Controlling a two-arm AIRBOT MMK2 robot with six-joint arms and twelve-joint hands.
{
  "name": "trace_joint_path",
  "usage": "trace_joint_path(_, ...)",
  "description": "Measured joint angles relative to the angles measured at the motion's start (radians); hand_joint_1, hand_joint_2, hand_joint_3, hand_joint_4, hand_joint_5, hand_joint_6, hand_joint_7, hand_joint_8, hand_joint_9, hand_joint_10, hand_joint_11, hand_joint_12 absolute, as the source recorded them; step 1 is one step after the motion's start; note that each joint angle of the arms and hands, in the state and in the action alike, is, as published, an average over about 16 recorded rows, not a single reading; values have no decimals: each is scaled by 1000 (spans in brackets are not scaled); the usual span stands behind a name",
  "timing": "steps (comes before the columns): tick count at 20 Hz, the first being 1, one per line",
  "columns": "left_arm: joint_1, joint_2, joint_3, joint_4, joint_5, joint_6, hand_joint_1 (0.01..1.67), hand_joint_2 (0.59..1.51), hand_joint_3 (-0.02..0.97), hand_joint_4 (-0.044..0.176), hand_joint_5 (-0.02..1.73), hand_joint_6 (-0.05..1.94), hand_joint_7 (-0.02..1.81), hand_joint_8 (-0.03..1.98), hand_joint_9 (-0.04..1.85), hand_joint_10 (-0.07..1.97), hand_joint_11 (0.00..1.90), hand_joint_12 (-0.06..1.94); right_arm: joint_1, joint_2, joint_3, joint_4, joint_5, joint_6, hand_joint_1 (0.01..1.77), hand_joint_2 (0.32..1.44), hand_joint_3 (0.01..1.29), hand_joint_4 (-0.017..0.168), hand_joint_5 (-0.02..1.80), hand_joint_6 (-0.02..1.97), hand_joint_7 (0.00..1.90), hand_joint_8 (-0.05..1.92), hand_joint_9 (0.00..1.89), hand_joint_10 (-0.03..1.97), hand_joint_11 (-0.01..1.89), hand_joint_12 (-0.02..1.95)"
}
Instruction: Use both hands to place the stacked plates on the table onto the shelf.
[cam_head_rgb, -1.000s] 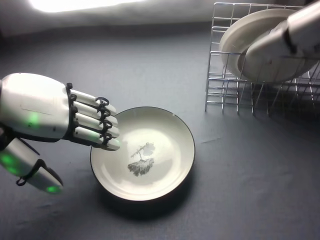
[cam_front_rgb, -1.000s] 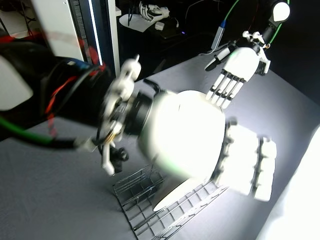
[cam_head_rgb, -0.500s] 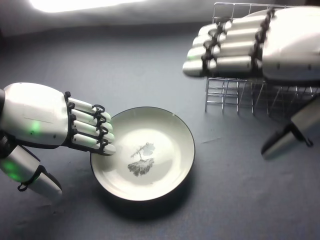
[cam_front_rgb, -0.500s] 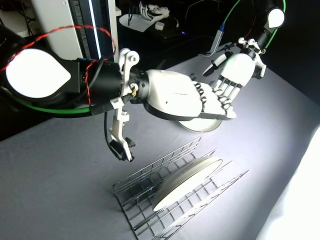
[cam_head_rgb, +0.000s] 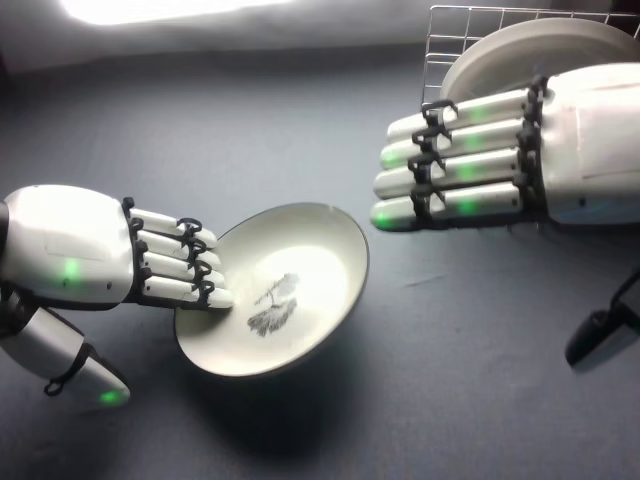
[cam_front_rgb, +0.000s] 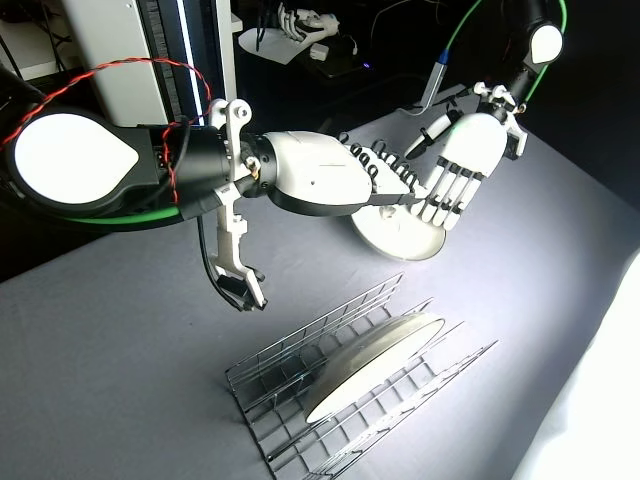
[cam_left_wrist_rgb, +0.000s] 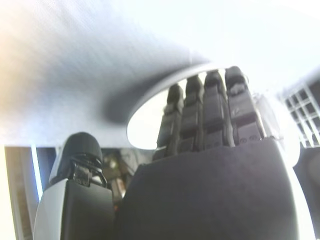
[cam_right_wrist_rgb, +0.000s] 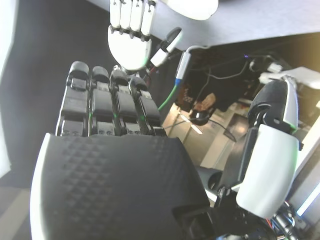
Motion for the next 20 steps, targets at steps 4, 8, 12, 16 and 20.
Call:
trace_joint_path(4, 30, -3, 0, -20, 14, 1, 16, 1192, 12, -6, 74, -21, 118, 8, 98, -6, 9, 123, -7, -3, 8, -19, 15, 0, 723, 751, 12, 4, 21, -7, 21, -15, 17, 2, 21, 18)
trace_joint_path(8, 51, -5, -2, -35, 22, 1, 16, 1192, 12, -8, 59, -29, 115, 4, 98, -5, 7, 120, -9, -22, 18, -31, 6, 0, 868, 762, 12, 4, 21, -7, 21, -14, 17, 2, 20, 18)
trace_joint_path(12, 60, -5, -3, -46, 25, 1, 15, 1192, 12, -9, 56, -31, 116, -1, 97, -4, 7, 118, -11, -64, 36, -32, -25, -1, 973, 774, 12, 4, 20, -7, 21, -14, 17, 2, 20, 18)
trace_joint_path(16, 61, -5, -3, -50, 25, 1, 15, 1191, 12, -9, 56, -31, 119, -3, 99, -5, 7, 119, -18, -126, 56, -31, -65, -3, 1047, 783, 12, 4, 20, -8, 21, -14, 16, 1, 21, 18)
trace_joint_path(20, 60, -6, -3, -52, 26, 1, 15, 1192, 12, -9, 58, -31, 121, -3, 101, -8, 7, 119, -30, -203, 83, -28, -103, -5, 1058, 796, 12, 4, 20, -8, 21, -15, 15, 1, 20, 18)
